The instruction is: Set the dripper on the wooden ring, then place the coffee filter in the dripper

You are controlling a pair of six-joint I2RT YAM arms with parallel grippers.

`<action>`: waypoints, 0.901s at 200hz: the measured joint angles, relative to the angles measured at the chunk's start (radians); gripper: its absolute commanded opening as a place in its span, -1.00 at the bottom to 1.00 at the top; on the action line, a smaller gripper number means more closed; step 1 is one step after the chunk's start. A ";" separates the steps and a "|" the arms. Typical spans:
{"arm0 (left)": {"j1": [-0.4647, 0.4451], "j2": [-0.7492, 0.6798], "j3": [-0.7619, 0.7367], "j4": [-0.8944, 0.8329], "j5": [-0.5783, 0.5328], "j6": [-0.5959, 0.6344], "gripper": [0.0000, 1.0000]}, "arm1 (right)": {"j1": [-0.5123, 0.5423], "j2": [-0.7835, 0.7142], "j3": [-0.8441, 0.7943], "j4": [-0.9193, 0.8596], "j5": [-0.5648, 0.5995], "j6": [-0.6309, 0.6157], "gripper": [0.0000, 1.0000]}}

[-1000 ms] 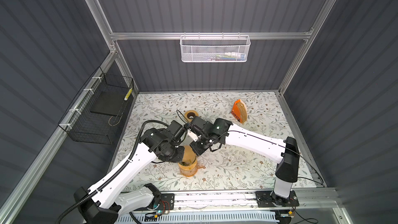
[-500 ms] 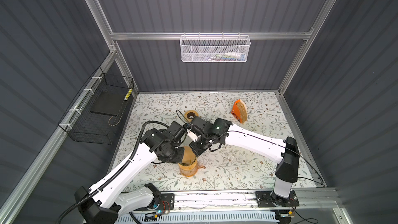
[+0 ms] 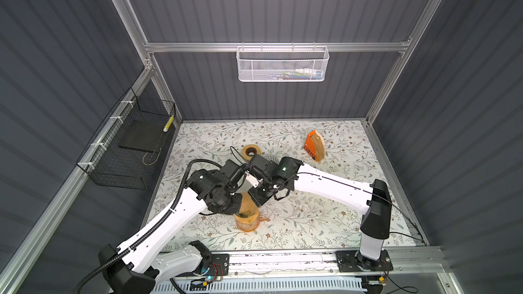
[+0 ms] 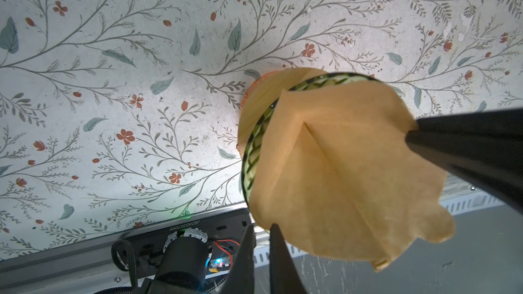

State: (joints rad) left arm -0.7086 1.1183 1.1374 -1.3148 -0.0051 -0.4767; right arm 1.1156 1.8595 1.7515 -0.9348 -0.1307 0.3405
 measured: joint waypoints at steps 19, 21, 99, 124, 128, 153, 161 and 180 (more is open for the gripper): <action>0.000 0.000 -0.001 0.000 0.000 0.000 -0.73 | 0.000 0.000 0.000 0.000 0.001 0.000 -0.90; 0.000 0.000 -0.001 0.000 0.000 0.000 -0.73 | 0.000 0.000 0.000 0.000 0.000 0.000 -0.90; 0.000 0.000 -0.002 0.003 0.000 0.000 -0.73 | 0.003 0.012 -0.002 0.001 0.005 0.000 -0.91; 0.000 0.000 -0.004 0.003 0.000 0.000 -0.73 | 0.003 0.014 -0.005 0.001 0.007 0.000 -0.90; 0.000 0.000 -0.004 0.003 0.000 0.000 -0.73 | 0.003 0.014 -0.005 0.001 0.007 0.000 -0.90; 0.000 0.000 -0.004 0.003 0.000 0.000 -0.73 | 0.003 0.014 -0.005 0.002 0.008 0.000 -0.90; 0.000 0.000 -0.004 0.003 0.000 0.000 -0.73 | 0.003 0.014 -0.005 0.001 0.008 0.000 -0.90; 0.000 0.000 -0.004 0.003 0.000 0.000 -0.73 | 0.003 0.014 -0.005 0.001 0.009 0.000 -0.90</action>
State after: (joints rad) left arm -0.7086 1.1179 1.1336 -1.3117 -0.0051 -0.4767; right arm 1.1187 1.8740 1.7462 -0.9337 -0.1219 0.3401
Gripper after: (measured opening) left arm 0.136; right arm 0.049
